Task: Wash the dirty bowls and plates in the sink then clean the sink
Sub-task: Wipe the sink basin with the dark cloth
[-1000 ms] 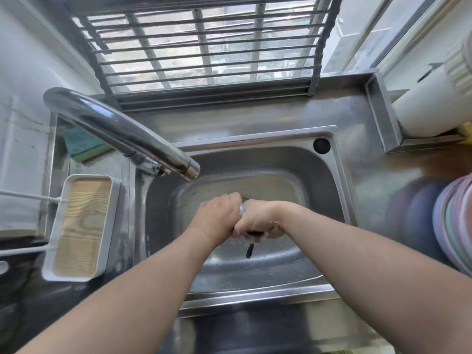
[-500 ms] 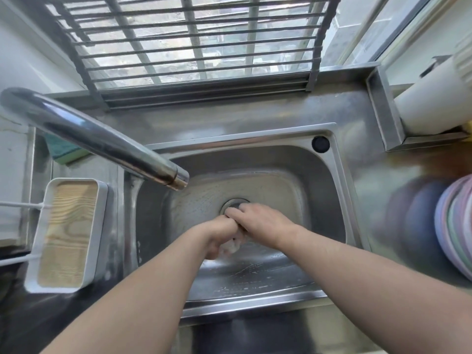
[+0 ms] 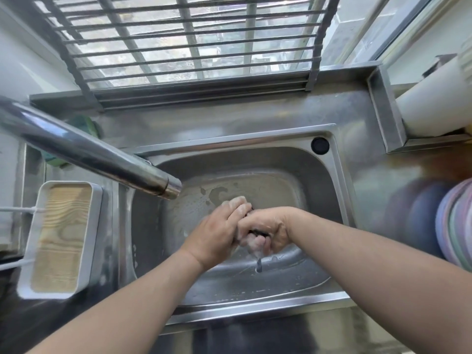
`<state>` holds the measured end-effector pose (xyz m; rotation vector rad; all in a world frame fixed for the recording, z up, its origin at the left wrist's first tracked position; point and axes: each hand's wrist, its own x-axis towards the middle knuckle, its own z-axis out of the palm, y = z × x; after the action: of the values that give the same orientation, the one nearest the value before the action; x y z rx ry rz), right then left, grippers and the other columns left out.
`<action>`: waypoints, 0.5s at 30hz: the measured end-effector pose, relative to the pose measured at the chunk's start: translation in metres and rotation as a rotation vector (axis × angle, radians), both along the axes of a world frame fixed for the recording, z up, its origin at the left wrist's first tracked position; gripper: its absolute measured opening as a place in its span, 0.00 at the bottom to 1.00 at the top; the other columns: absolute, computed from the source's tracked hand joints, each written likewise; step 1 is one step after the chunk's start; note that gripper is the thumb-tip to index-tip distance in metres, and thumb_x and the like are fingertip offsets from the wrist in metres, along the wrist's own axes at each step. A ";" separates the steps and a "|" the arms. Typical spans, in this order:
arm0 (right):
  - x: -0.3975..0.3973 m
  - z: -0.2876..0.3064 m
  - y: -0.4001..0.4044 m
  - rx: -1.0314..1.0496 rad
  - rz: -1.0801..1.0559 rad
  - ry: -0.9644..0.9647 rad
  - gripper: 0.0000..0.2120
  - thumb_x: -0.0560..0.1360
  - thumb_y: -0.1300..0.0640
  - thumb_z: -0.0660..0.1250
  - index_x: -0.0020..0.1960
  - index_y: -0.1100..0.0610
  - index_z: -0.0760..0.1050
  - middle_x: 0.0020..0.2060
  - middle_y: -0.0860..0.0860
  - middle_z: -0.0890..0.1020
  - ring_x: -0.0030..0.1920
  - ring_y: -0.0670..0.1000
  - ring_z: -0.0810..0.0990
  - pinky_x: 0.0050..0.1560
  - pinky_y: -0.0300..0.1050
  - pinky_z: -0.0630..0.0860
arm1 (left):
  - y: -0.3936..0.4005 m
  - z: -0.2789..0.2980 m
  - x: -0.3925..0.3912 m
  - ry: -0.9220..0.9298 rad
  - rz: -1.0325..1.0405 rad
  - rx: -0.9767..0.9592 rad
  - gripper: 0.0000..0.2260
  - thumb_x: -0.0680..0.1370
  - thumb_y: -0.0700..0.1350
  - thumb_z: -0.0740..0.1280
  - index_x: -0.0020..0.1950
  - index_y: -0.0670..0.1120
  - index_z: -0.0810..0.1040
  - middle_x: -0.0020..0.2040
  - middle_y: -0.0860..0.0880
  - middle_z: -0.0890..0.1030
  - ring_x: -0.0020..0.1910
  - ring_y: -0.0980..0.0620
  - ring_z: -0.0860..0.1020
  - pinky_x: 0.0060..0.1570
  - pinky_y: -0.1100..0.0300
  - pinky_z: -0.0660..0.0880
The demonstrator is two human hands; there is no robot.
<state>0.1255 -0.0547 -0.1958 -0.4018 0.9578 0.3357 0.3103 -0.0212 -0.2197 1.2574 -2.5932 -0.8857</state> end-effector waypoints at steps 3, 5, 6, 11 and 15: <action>0.010 0.008 -0.005 -0.181 0.210 0.048 0.08 0.67 0.55 0.66 0.33 0.55 0.69 0.25 0.51 0.68 0.26 0.48 0.62 0.29 0.39 0.52 | -0.012 0.004 -0.011 -0.125 0.093 0.043 0.09 0.73 0.39 0.69 0.52 0.43 0.73 0.50 0.42 0.75 0.45 0.36 0.78 0.37 0.45 0.76; 0.017 0.013 -0.009 -0.333 0.192 0.131 0.03 0.71 0.62 0.64 0.41 0.55 0.71 0.27 0.51 0.70 0.26 0.49 0.65 0.30 0.41 0.58 | -0.021 0.009 -0.018 -0.305 0.151 0.121 0.12 0.74 0.35 0.69 0.49 0.45 0.67 0.50 0.41 0.76 0.44 0.37 0.77 0.37 0.48 0.69; 0.020 0.015 -0.010 -0.412 0.196 0.161 0.05 0.73 0.64 0.63 0.43 0.55 0.71 0.27 0.50 0.70 0.25 0.49 0.66 0.28 0.40 0.60 | -0.024 0.012 -0.020 -0.400 0.175 0.166 0.13 0.75 0.36 0.68 0.49 0.47 0.66 0.52 0.42 0.77 0.46 0.37 0.78 0.40 0.49 0.67; 0.037 0.005 -0.008 -0.971 0.619 0.349 0.07 0.75 0.62 0.66 0.39 0.57 0.75 0.35 0.55 0.80 0.34 0.57 0.78 0.27 0.45 0.73 | -0.028 0.009 -0.027 -0.583 0.258 0.246 0.11 0.78 0.41 0.65 0.60 0.48 0.77 0.56 0.45 0.83 0.54 0.40 0.83 0.43 0.54 0.71; 0.034 -0.002 -0.002 -1.094 0.717 0.523 0.08 0.79 0.62 0.64 0.55 0.55 0.80 0.52 0.56 0.83 0.51 0.60 0.83 0.45 0.46 0.75 | -0.028 0.007 -0.027 -0.605 0.321 0.379 0.12 0.76 0.44 0.63 0.57 0.50 0.81 0.53 0.47 0.85 0.51 0.41 0.83 0.42 0.55 0.74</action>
<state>0.1596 -0.0564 -0.1979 -1.7439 1.4469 0.5585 0.2830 -0.0488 -0.2127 2.2789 -2.5582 -1.0958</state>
